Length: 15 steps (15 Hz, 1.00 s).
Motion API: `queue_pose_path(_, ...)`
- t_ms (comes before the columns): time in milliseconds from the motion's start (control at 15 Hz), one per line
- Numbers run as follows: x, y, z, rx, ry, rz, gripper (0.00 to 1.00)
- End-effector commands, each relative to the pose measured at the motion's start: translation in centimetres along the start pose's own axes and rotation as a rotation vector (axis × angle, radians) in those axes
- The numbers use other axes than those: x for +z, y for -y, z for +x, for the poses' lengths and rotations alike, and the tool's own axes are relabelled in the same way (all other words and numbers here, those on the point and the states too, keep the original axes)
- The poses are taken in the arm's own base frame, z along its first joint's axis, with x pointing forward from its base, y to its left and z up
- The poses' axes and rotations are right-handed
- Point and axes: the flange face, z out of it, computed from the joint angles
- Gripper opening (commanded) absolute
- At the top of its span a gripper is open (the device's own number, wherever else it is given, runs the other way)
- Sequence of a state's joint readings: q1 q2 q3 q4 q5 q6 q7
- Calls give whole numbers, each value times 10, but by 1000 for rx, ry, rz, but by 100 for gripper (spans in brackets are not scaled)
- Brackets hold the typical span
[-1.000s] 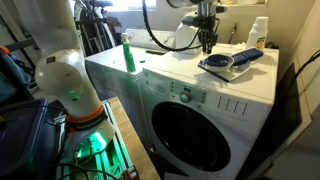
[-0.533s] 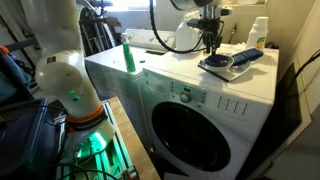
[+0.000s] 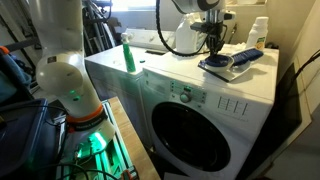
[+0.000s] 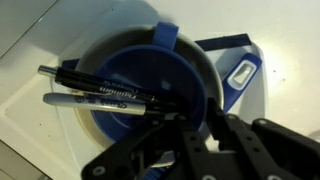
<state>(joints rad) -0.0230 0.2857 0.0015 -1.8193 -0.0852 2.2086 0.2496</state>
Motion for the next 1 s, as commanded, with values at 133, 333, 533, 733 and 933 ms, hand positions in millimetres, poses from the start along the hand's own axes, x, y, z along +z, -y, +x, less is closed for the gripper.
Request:
queue_pose_path(133, 9, -1, 1, 11, 39, -12, 9)
queue_pose_path(333, -2, -1, -4, 24, 46, -30, 5)
queue_pose_path(533, -29, -2, -13, 49, 25, -41, 4)
queue_pose_path(733, -58, 0, -20, 62, -5, -48, 4)
queue_pose_path(933, -87, 16, -42, 9, 4, -48, 4)
